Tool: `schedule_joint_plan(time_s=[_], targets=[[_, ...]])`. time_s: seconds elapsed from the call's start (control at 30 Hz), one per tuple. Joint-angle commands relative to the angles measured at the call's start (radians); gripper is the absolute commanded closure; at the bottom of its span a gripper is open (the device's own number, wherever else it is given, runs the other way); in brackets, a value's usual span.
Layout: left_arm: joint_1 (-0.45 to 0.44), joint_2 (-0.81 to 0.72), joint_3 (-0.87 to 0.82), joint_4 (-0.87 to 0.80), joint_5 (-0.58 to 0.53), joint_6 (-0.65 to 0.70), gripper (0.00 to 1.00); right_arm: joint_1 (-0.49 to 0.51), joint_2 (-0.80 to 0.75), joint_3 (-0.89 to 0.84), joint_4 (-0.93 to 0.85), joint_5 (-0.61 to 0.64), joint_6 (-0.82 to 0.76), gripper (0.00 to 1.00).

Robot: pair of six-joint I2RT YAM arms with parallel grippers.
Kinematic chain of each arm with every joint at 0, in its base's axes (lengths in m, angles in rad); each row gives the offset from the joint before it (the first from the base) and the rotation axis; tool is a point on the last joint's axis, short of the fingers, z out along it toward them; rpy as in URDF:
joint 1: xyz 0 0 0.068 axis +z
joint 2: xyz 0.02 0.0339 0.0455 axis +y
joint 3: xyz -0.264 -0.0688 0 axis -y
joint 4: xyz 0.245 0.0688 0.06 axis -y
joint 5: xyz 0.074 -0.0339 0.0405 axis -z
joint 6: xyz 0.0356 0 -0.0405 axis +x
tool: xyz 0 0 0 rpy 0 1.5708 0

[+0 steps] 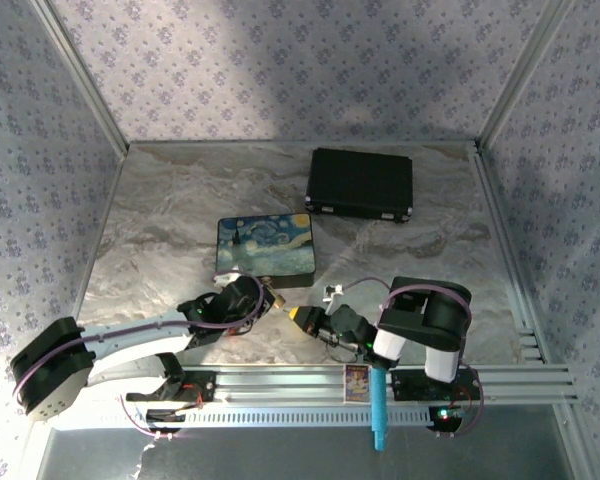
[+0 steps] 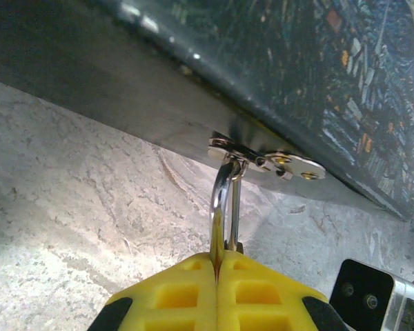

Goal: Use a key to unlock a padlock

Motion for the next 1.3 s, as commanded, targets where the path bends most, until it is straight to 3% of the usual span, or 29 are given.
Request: schedule_joint_plan(time_s=[0.0,0.67,1.03,1.27], targets=[[0.008,-0.024,0.000,0.029,-0.040,-0.038,1.00,-0.005,-0.016,0.017,0.025,0.002,0.008,1.00],[0.004,-0.035,-0.028,0.080,-0.018,-0.049,1.00,-0.037,-0.028,0.048,0.026,-0.018,-0.009,1.00],[-0.027,-0.046,-0.059,0.164,-0.016,-0.077,1.00,-0.101,-0.012,0.090,0.027,-0.120,0.050,1.00],[-0.031,-0.004,-0.077,0.223,-0.003,-0.092,1.00,-0.130,0.083,0.157,0.028,-0.226,0.117,1.00]])
